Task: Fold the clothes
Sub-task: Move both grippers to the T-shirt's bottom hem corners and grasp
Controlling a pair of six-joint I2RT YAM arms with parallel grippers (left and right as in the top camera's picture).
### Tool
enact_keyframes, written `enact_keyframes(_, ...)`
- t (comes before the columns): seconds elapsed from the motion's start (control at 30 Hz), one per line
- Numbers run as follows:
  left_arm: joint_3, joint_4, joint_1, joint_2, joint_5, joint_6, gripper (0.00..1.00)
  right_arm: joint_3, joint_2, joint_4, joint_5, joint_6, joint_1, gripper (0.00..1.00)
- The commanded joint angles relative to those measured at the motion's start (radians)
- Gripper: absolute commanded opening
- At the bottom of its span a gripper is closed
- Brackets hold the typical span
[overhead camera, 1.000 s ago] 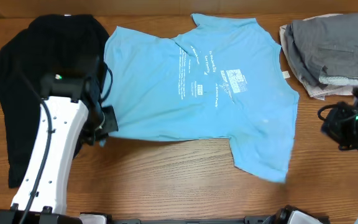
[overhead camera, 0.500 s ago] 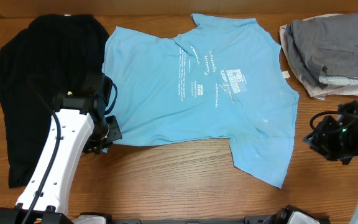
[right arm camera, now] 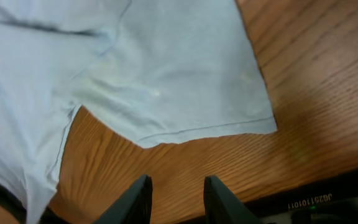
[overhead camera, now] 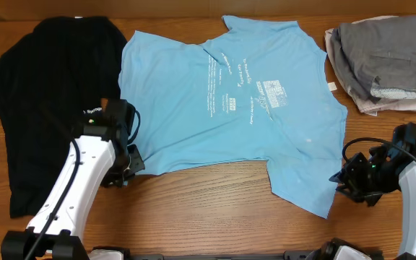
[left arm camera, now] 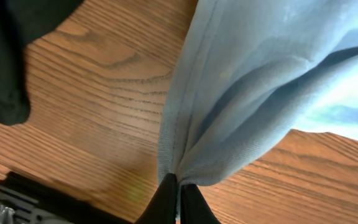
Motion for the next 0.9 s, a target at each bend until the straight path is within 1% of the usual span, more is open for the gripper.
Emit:
enact_keyframes(0.0,-0.064,0.064,-0.002,-0.018,-0.013,-0.058,0.04,-0.042,-0.012,0.016,0.093,0.156,0.044,0.32)
enact_keyframes(0.07,-0.095,0.108,-0.002,-0.018,-0.013,-0.064,0.04,-0.055,-0.012,0.019,0.116,0.195,0.069,0.32)
enact_keyframes(0.17,-0.137,0.153,-0.001,-0.018,-0.013,-0.107,0.04,-0.082,-0.01,0.039,0.163,0.262,0.115,0.32)
enact_keyframes(0.4,-0.164,0.202,-0.001,-0.017,-0.012,-0.11,0.04,-0.107,0.014,0.079,0.237,0.391,0.207,0.33)
enact_keyframes(0.47,-0.164,0.216,-0.001,-0.017,-0.009,-0.11,0.04,-0.121,0.043,0.104,0.245,0.424,0.238,0.44)
enact_keyframes(0.57,-0.164,0.236,-0.001,-0.017,0.002,-0.11,0.04,-0.143,0.091,0.143,0.248,0.461,0.274,0.54)
enact_keyframes(0.73,-0.164,0.24,-0.001,-0.017,0.002,-0.11,0.05,-0.182,0.182,0.203,0.247,0.481,0.286,0.55)
enact_keyframes(0.87,-0.164,0.246,-0.001,-0.017,0.006,-0.11,0.06,-0.226,0.206,0.241,0.246,0.496,0.286,0.55)
